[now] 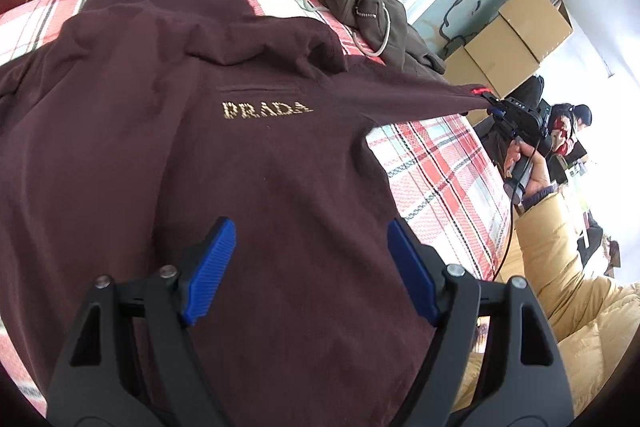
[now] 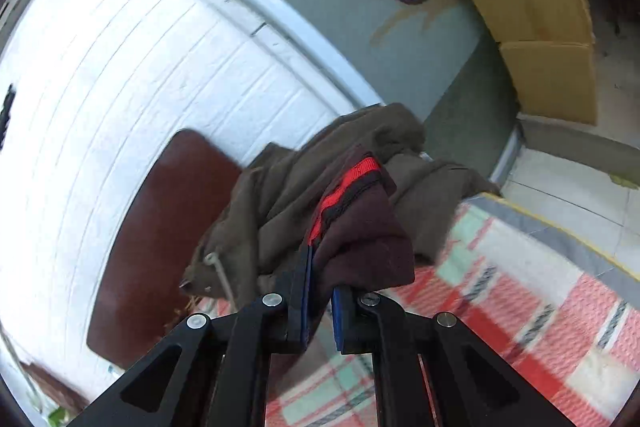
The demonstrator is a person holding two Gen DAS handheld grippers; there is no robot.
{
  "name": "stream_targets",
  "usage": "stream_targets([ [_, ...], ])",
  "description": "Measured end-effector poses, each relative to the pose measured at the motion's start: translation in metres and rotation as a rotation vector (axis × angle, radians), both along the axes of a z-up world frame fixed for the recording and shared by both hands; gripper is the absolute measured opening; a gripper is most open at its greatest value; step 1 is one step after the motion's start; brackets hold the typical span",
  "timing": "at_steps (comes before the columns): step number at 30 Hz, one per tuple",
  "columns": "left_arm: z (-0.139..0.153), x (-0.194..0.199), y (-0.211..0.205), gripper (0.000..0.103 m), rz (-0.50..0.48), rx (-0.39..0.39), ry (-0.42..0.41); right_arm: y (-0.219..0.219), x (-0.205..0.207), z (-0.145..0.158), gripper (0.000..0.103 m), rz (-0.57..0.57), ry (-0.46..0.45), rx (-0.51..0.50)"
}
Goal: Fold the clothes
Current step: 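Grasp the red-striped cuff with the right gripper and lift it up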
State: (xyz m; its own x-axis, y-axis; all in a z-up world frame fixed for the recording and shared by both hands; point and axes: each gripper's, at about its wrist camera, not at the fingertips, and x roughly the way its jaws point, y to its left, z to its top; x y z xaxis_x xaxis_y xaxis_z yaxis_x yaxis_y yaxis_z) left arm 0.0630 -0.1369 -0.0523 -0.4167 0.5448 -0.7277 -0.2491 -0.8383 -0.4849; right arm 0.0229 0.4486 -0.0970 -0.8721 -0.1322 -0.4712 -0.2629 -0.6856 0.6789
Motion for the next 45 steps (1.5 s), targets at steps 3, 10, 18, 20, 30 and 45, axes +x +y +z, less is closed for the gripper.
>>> stream_targets([
  [3, 0.003, -0.014, 0.01, 0.079, -0.024, -0.021, 0.006, 0.004, 0.002, -0.02, 0.007, -0.012, -0.052, -0.024],
  [10, 0.015, -0.063, 0.046, 0.079, -0.097, -0.074, 0.059, -0.001, 0.012, -0.056, 0.009, 0.024, -0.085, -0.127],
  [18, 0.016, -0.13, 0.104, 0.079, -0.19, -0.097, 0.103, -0.019, 0.029, -0.033, 0.009, 0.104, 0.01, -0.112],
  [20, 0.007, -0.151, 0.114, 0.079, -0.19, -0.097, 0.073, -0.023, 0.037, -0.019, 0.008, 0.11, 0.051, -0.101],
  [30, -0.028, -0.206, 0.134, 0.086, -0.126, 0.02, -0.04, -0.036, 0.077, 0.015, 0.008, 0.128, 0.2, -0.144],
  [45, 0.004, -0.117, 0.046, 0.086, -0.041, 0.209, 0.046, -0.163, 0.047, 0.064, 0.008, 0.511, 0.283, -0.147],
])
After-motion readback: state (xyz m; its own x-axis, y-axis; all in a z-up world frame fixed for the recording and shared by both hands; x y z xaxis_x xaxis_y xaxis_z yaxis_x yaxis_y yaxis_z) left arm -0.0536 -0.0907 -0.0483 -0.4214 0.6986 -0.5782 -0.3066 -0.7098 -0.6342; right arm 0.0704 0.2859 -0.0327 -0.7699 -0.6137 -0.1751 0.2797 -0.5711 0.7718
